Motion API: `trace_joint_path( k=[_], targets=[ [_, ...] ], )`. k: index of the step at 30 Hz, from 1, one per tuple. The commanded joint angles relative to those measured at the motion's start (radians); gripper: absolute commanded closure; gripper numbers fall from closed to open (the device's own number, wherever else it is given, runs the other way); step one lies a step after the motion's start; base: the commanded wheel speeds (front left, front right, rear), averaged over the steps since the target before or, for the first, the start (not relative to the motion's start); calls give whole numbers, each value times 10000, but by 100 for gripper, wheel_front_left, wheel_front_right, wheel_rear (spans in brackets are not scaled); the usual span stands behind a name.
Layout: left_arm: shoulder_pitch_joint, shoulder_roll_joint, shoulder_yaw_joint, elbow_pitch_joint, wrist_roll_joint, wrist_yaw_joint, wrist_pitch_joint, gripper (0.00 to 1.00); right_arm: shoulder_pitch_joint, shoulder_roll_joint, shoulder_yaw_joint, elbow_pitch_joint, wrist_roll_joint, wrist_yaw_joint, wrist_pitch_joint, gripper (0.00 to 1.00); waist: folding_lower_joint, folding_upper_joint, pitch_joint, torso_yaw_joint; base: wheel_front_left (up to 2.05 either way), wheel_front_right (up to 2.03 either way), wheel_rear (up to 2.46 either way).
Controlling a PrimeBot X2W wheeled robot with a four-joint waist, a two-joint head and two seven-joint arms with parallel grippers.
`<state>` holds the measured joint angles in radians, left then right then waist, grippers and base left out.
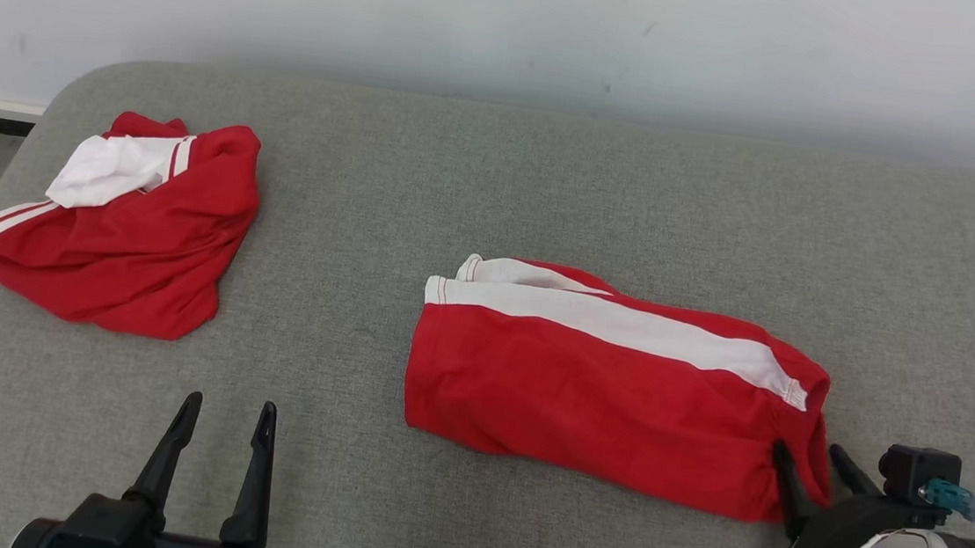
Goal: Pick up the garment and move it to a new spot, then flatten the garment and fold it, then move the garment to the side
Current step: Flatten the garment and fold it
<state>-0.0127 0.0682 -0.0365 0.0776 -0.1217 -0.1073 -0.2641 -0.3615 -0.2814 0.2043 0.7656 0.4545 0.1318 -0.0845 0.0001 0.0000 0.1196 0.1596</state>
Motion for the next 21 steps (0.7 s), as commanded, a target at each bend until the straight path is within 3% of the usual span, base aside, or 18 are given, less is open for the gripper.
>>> trace_joint_path(
  k=[1,2,3,4,5,14,21],
  targets=[
    [-136,-49,10,54,45,-49,-4,0,-212,64,189,287,238,-24,-15,0,-1,0,64,2,0,0,0],
    [-173,-60,12,72,47,-42,-2,0,-263,79,336,416,312,-24,49,0,-1,0,80,-5,0,0,0],
    [-208,-64,11,95,50,-54,-4,0,-300,137,465,518,488,-24,104,55,-1,0,95,-15,0,0,0],
    [-239,-75,-2,111,54,-56,-4,0,-358,166,513,595,692,-24,88,84,-1,0,108,-26,0,0,0],
    [-257,-79,-9,130,62,-64,-2,0,-434,135,596,666,811,-24,66,100,-1,0,116,-40,0,0,0],
    [-198,-118,84,165,93,-117,-4,0,-955,-971,1004,1109,1597,-27,-152,100,-1,0,-13,-244,0,0,0],
    [-8,-137,298,45,190,-110,-2,0,-584,-2601,660,1338,2525,-27,-165,100,-1,0,-133,-480,0,0,0]
  ],
)
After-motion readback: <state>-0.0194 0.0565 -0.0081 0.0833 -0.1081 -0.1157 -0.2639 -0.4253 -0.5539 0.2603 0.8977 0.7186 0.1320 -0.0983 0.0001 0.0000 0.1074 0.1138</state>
